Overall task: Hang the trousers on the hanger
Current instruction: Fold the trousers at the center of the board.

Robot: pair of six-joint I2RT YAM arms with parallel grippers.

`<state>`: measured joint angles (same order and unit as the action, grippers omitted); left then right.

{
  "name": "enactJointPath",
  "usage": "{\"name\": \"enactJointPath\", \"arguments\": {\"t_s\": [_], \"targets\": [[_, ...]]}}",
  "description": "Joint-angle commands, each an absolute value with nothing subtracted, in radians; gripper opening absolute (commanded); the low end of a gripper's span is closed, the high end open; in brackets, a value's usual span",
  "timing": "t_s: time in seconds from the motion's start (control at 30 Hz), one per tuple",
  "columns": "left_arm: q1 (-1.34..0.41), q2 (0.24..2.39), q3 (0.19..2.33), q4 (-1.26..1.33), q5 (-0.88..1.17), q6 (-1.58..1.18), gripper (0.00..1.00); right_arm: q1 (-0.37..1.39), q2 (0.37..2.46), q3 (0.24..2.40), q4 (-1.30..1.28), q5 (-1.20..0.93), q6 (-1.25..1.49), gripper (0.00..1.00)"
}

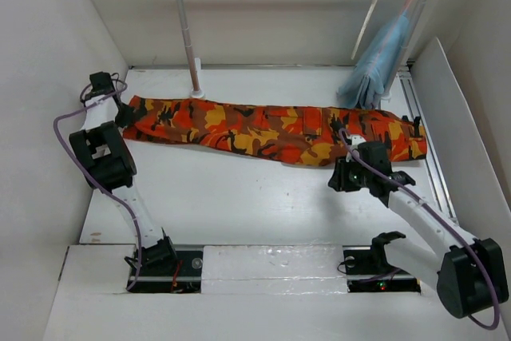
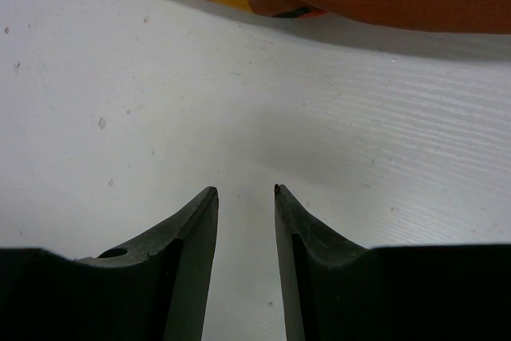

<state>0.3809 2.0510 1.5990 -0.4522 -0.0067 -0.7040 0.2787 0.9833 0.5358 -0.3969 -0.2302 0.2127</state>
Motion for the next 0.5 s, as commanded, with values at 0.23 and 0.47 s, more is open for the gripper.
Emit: {"name": "enactJointPath", "arguments": {"t_s": [0.23,0.47], "targets": [[0.385,2.023,1.749,-0.683,-0.206,-0.611,0.61,0.299,1.094,0.618,-0.316,-0.305,0.130,0.40],[0.419,1.925,1.531,-0.511,-0.138,-0.618,0.62,0.299,1.026,0.630,-0.377,-0.272,0.127,0.41]]}}
